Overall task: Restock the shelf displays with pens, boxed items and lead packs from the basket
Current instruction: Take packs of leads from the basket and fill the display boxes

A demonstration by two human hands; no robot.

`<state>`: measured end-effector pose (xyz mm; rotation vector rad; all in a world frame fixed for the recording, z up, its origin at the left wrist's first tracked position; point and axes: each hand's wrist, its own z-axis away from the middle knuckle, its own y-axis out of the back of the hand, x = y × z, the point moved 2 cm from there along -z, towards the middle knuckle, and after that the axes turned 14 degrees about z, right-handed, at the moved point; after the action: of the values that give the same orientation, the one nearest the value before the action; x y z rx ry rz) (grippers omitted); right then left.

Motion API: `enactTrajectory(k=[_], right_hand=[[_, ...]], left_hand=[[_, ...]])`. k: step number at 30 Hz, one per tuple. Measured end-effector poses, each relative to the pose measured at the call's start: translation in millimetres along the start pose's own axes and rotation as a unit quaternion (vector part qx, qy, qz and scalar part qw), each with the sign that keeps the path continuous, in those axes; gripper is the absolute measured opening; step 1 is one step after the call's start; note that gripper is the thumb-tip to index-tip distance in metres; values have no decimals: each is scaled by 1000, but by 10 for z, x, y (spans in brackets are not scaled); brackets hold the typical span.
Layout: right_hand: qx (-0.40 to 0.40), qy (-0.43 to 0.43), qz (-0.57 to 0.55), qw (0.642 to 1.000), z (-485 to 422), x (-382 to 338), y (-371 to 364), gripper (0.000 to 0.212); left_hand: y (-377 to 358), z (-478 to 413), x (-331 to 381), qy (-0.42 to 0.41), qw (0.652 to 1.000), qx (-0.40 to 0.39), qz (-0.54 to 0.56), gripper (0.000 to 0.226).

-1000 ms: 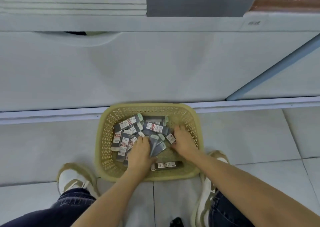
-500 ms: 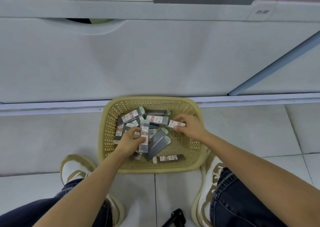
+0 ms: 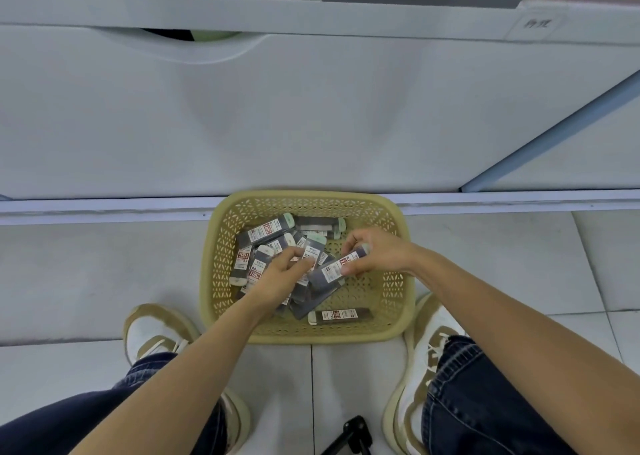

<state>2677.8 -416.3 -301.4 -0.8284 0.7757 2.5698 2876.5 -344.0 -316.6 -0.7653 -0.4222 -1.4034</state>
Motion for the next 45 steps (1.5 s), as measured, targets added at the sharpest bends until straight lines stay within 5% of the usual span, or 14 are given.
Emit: enactTrajectory(k=[4, 9, 13, 17, 22, 25, 27, 34, 40, 45], right_hand=[[13, 34, 2, 999, -66, -40, -106, 35], [125, 61, -197, 970, -137, -68, -53, 20], [44, 89, -101, 990, -176, -137, -145, 26], [71, 63, -166, 982, -251, -162, -266, 33], [197, -40, 10, 980, -367, 32, -353, 32], [179, -61, 188, 964, -401, 102, -604, 59], [186, -53, 224, 955, -427, 118, -674, 58], [171, -9, 35, 985, -374, 179, -279, 20], [252, -22, -164, 953, -244, 115, 145, 11], [52, 31, -260, 964, -155, -117, -232, 18]], left_hand=[[-32, 4, 1, -33, 999, -32, -19, 34], [19, 23, 16, -47, 995, -38, 83, 34], [37, 13, 6, -15, 994, -34, 105, 35], [98, 17, -44, -33, 997, -30, 59, 20], [315, 21, -24, -82, 988, 73, 106, 20], [363, 34, -31, -83, 986, 98, 103, 20], [361, 45, -46, -84, 987, 99, 91, 20], [360, 38, -43, -78, 987, 113, 79, 20], [319, 8, -3, -76, 974, 140, 158, 16], [201, 22, 30, -94, 961, 138, 220, 10]])
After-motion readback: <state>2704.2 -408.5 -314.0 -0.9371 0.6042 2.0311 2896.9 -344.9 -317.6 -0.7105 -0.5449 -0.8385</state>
